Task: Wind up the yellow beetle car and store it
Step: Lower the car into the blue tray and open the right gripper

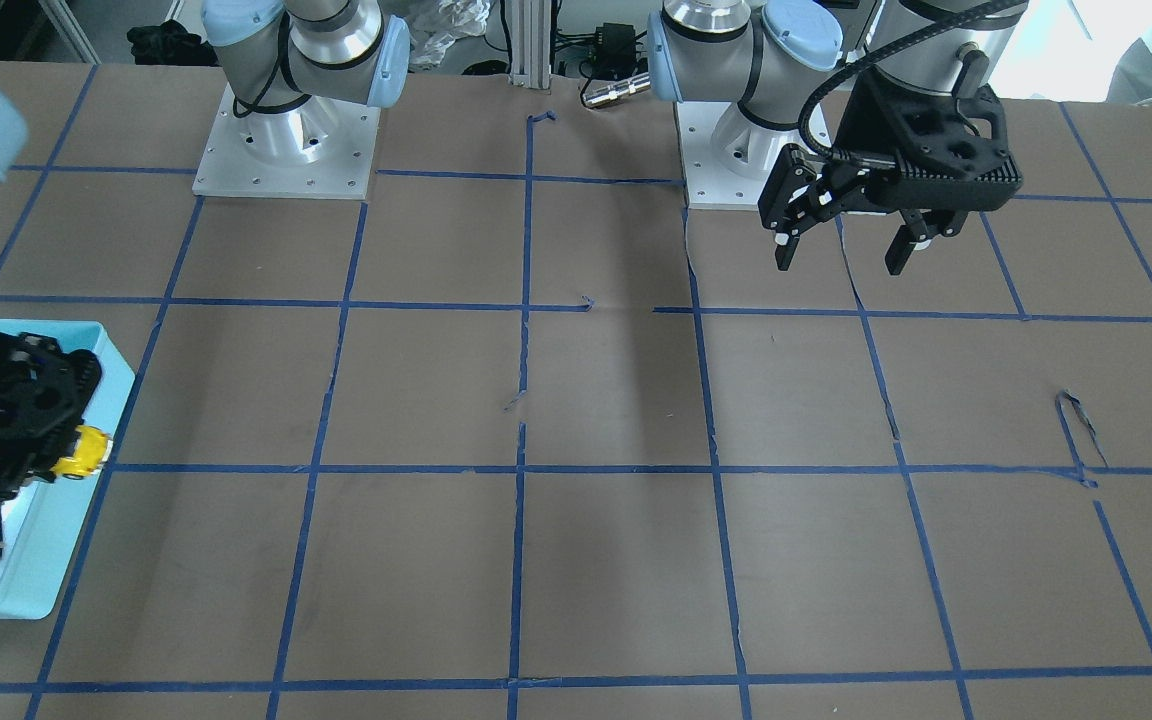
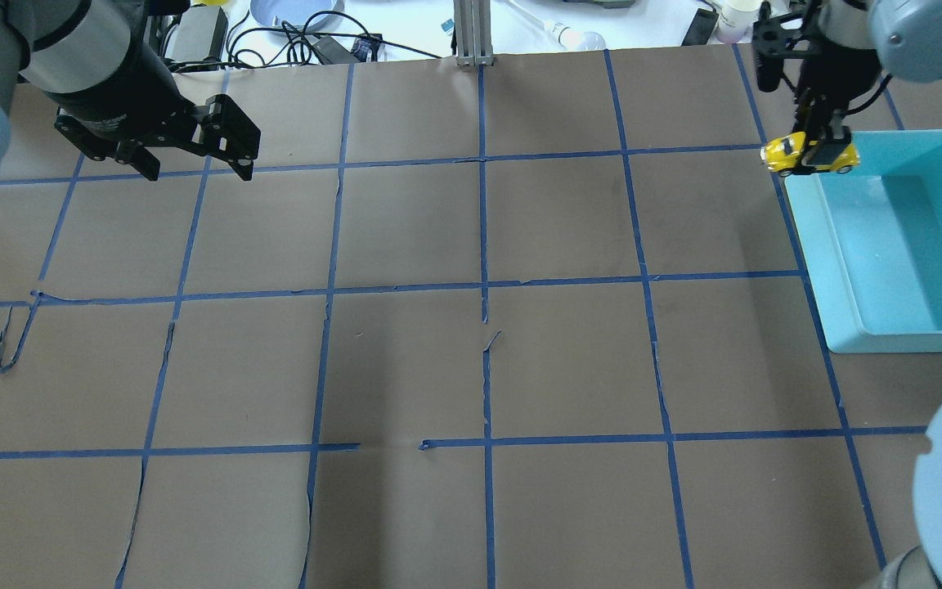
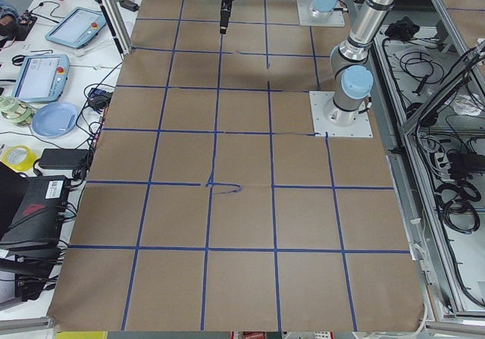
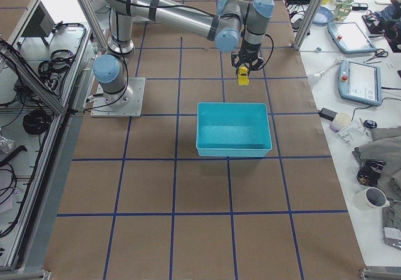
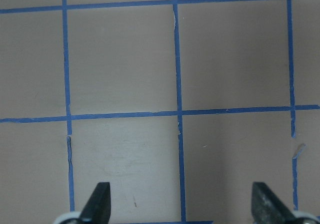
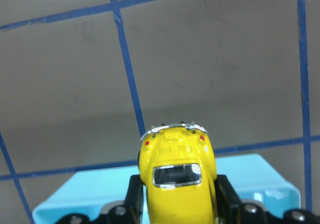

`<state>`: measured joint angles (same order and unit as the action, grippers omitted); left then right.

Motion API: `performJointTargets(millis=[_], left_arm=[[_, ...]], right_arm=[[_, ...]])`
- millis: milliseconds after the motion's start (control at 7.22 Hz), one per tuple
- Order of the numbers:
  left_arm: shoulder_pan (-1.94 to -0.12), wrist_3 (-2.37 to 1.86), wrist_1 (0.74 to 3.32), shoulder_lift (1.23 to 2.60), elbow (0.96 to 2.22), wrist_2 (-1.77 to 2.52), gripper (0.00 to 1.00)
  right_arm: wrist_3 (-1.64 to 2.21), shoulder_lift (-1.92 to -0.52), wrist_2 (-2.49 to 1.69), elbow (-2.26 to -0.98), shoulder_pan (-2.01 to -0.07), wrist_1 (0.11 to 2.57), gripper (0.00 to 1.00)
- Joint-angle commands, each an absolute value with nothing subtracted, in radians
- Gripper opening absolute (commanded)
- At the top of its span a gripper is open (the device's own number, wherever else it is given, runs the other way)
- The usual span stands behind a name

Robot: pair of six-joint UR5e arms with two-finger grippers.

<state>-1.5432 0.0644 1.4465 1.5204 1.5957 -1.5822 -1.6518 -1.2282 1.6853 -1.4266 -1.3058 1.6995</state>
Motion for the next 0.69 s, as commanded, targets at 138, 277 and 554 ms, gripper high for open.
performJointTargets(millis=[138, 277, 554], left_arm=[[-1.543, 0.063, 1.447, 1.52, 1.597, -1.583, 1.0], [-1.543, 0.063, 1.447, 1.52, 1.597, -1.583, 1.0], [-1.543, 0.067, 1.447, 1.52, 1.597, -1.586, 1.0]], right_arm=[[-1.822, -1.215, 1.695, -1.483, -1.09, 1.69, 0.0], [-1.825, -1.188, 1.694, -1.533, -1.06, 1.771, 0.0], [-1.838, -1.126, 1.755, -1.658, -1.058, 2.01, 0.0]])
